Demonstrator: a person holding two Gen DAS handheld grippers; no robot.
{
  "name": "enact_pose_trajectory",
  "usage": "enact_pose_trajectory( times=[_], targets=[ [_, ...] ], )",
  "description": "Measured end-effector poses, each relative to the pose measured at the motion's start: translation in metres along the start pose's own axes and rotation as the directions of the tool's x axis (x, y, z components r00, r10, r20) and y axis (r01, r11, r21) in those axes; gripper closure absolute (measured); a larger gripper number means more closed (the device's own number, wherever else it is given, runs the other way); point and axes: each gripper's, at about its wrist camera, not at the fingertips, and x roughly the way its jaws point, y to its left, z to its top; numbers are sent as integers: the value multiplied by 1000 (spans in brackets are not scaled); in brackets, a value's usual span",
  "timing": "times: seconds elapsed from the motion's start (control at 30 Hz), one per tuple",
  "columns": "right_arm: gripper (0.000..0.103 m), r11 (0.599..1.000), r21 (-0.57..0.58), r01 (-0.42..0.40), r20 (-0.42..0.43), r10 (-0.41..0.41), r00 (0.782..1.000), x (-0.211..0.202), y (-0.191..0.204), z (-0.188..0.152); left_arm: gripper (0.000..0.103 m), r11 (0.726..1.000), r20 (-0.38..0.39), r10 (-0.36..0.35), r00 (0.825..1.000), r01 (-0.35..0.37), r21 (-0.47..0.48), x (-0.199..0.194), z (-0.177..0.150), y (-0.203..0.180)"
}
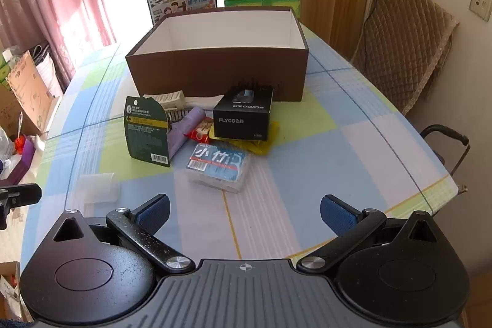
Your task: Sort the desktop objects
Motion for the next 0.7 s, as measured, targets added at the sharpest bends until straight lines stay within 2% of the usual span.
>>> enact_pose_trajectory(
  times=[0.7],
  targets=[
    [2,1000,-3,-4,-22,3,1000,2,0,-1,1,1000,-27,9,1000,-9,-7,3,-7,0]
  ],
)
